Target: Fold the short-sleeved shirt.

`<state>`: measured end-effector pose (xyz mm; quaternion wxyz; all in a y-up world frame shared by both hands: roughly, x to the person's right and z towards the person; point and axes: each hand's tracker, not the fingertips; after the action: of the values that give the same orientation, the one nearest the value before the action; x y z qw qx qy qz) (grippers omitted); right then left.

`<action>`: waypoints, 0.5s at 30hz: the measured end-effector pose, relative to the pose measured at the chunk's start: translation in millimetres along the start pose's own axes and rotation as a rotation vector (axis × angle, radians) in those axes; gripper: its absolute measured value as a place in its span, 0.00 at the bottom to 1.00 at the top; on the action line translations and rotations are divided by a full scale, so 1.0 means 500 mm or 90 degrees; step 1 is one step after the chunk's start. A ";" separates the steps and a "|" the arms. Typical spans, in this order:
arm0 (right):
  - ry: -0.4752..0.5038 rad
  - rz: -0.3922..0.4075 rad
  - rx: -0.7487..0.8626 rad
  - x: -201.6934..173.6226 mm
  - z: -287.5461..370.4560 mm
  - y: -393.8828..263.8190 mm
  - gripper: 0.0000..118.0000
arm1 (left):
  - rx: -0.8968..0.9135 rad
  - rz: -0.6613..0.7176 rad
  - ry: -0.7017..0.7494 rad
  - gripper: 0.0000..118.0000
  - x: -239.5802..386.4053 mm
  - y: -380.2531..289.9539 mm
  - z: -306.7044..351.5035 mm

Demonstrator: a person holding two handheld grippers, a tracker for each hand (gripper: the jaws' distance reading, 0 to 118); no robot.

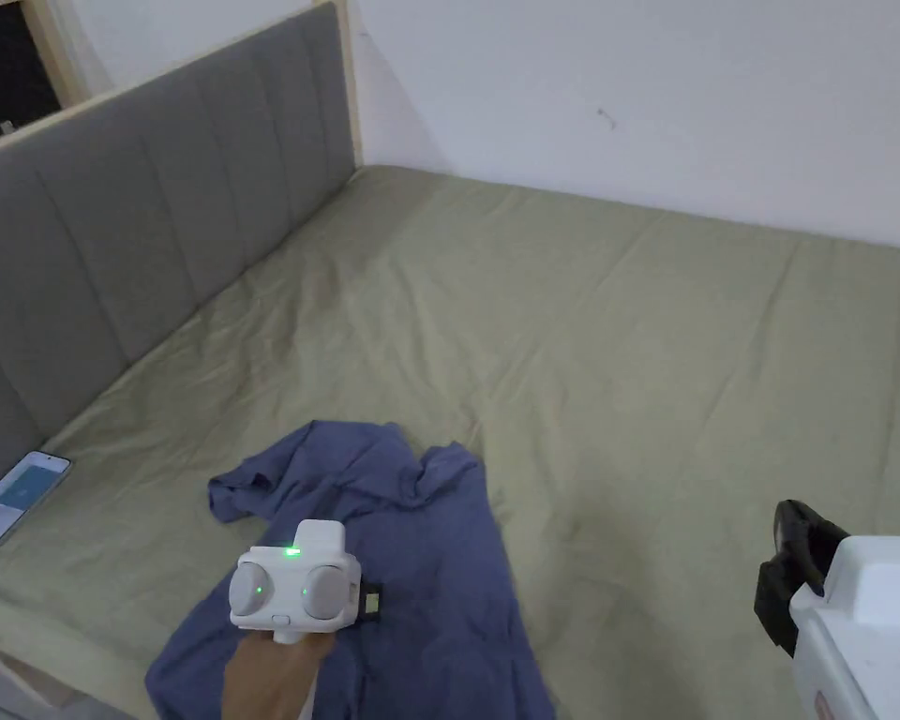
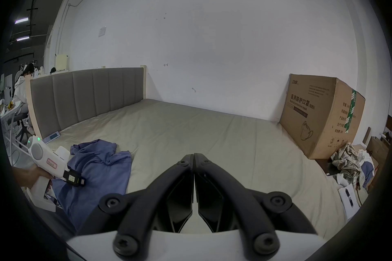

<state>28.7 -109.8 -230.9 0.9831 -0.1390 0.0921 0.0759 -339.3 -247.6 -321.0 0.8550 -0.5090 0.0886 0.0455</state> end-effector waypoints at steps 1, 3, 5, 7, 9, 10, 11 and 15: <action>0.000 -0.002 -0.001 0.003 0.000 -0.001 0.00 | 0.004 -0.007 0.000 0.22 0.004 0.002 0.005; -0.001 -0.008 0.000 0.009 0.003 -0.001 0.00 | 0.014 -0.018 -0.020 0.05 0.003 0.005 0.011; 0.000 -0.015 0.003 0.013 0.009 0.000 0.00 | 0.016 -0.008 -0.023 0.04 -0.003 0.008 0.026; -0.001 -0.019 0.005 0.019 0.014 0.001 0.00 | 0.037 0.042 -0.092 0.04 -0.023 0.017 0.046; -0.003 -0.023 0.009 0.027 0.023 0.001 0.00 | 0.066 0.107 -0.183 0.04 -0.042 0.037 0.098; -0.004 -0.026 0.010 0.032 0.026 0.001 0.00 | 0.079 0.122 -0.203 0.04 -0.044 0.048 0.122; -0.006 -0.029 0.013 0.037 0.031 0.001 0.00 | 0.097 0.128 -0.217 0.04 -0.042 0.057 0.152; -0.020 -0.044 0.024 0.062 0.057 0.003 0.00 | 0.146 0.089 -0.269 0.04 0.004 0.113 0.251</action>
<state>63.3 -96.4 -210.7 0.9889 -0.1223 0.0733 0.0421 -333.9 -110.2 -311.6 0.9016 -0.3802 -0.0524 0.1994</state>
